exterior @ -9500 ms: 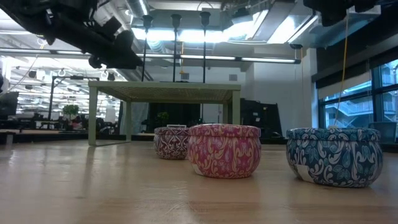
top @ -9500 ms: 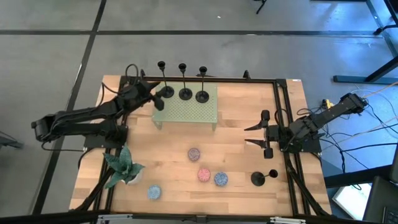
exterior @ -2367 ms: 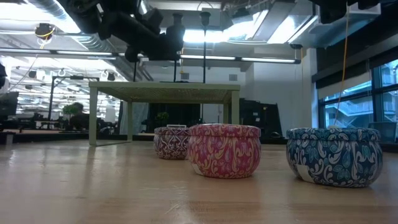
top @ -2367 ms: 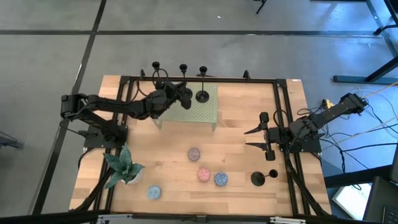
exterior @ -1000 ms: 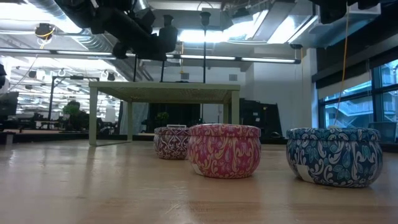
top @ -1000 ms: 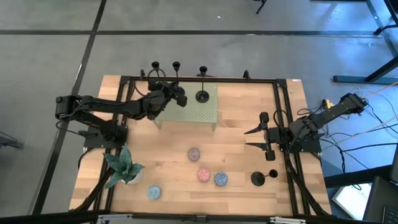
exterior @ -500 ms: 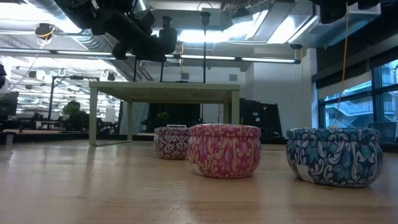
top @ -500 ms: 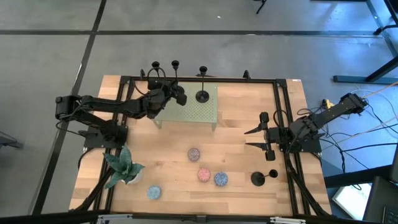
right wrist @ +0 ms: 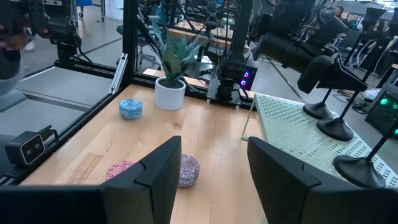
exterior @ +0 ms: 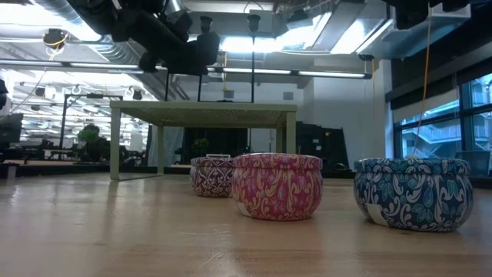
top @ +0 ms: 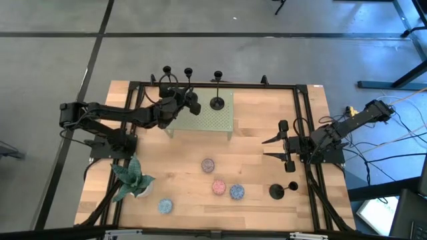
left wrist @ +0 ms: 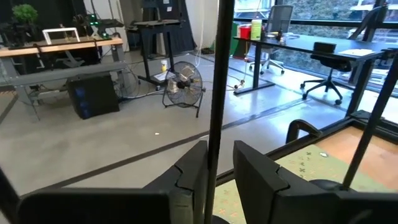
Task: Pick & Place candle stick holders
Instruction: Adjust the black candle holders on the shelf
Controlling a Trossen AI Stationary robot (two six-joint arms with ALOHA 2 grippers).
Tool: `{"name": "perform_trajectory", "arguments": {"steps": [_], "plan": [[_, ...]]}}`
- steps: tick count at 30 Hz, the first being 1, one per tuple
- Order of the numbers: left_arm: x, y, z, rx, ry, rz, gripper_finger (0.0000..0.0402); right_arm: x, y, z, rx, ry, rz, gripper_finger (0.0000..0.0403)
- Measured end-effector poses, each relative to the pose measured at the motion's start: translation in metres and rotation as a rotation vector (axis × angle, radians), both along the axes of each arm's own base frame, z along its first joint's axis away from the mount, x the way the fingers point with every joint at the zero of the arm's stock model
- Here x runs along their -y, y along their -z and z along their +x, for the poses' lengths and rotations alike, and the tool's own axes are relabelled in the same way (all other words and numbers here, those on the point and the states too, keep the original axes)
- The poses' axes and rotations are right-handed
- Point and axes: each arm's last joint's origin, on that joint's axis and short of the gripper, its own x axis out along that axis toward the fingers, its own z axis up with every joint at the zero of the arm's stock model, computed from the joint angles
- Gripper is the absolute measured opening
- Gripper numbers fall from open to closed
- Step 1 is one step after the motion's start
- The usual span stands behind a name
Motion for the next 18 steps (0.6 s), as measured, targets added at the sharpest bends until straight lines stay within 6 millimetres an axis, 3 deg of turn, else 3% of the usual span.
{"name": "perform_trajectory", "arguments": {"steps": [11, 18], "plan": [[0.0063, -0.0008, 0.0005, -0.038, -0.035, 0.034, 0.0078, 0.0, 0.0, 0.0, 0.0, 0.0, 0.0, 0.0188], [0.0098, -0.0022, 0.0005, -0.049, -0.019, 0.043, 0.0103, 0.0, 0.0, 0.0, 0.0, 0.0, 0.0, 0.0188]]}}
